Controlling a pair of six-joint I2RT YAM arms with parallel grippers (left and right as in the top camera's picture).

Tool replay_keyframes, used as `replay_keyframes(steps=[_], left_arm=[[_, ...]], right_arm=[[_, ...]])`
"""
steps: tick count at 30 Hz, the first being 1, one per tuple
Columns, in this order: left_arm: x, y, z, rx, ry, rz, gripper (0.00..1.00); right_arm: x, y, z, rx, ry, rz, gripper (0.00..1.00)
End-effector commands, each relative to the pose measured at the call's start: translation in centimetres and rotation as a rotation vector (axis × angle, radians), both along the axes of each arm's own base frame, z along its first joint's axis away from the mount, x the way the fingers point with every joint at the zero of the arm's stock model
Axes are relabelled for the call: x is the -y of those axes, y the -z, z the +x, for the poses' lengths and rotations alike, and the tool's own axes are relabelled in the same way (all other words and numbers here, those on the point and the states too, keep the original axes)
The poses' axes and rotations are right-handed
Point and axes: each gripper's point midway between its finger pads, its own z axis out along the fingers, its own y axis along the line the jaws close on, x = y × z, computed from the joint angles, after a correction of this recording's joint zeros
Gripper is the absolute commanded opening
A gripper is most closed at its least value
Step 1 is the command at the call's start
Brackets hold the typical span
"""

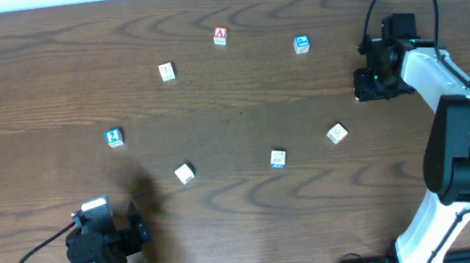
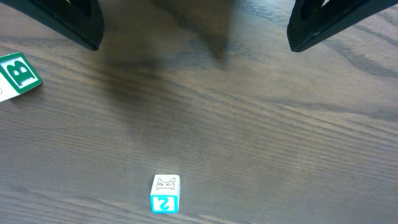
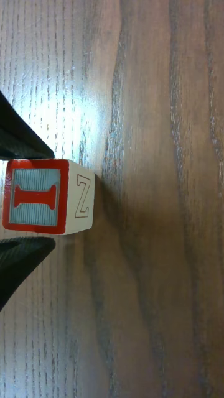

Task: Spell out Ai2
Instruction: 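Lower and close the right gripper on the red 'I' block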

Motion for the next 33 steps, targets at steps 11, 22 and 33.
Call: replay_keyframes(steps=[11,22,33], left_arm=[[-0.2,0.7,-0.2,-0.02,-0.001,0.013,0.95],[-0.2,0.6,-0.2,-0.02,-0.001,0.013,0.95],[-0.2,0.7,-0.2,-0.02,-0.001,0.013,0.95]], right_arm=[[-0.5,-0.1,0.6,0.008,0.004,0.004,0.31],[-7.9,-4.5,4.8,0.134,-0.09,0.025,0.11],[-22.5,-8.3,5.1,0.211,-0.071,0.164,0.01]])
